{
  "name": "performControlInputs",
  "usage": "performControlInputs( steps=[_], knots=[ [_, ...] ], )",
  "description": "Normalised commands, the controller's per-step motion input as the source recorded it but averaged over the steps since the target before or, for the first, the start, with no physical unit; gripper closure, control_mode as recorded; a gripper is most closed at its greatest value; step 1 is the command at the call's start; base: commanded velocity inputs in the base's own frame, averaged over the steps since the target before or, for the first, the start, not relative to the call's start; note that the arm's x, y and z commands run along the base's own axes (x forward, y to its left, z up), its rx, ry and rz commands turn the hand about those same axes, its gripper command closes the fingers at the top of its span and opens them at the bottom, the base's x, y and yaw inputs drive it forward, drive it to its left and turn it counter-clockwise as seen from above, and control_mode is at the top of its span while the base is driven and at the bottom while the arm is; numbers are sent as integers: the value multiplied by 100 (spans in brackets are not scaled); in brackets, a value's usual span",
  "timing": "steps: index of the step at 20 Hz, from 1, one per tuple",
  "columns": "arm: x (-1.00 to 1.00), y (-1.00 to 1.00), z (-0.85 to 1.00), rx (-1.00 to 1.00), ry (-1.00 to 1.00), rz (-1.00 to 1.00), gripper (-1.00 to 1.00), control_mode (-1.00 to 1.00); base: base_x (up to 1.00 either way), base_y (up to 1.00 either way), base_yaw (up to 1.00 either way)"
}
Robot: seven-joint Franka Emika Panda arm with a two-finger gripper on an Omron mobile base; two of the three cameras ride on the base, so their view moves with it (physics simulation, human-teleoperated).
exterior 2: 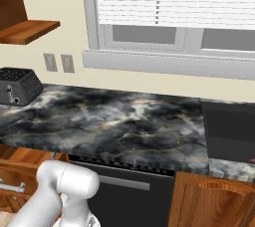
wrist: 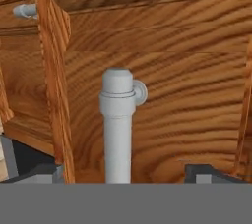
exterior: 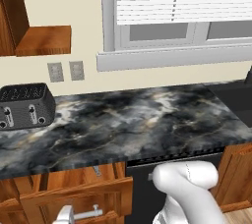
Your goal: Take the tongs from the drawer on the left and place them on the dining counter next to the tray containing the hot dog.
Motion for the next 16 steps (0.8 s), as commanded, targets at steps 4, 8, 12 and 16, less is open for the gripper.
performControlInputs(
  steps=[4, 8, 12, 16],
  knots=[
    [-20, 0, 68, 4, 3, 0, -100, -100, 0, 0, 0],
    [-9, 0, 63, 10, 14, 0, -100, -100, 0, 0, 0],
    [0, -7, 56, 15, 23, 0, -100, -100, 0, 0, 0],
    [0, -9, 46, 16, 25, 0, -100, -100, 0, 0, 0]
  ],
)
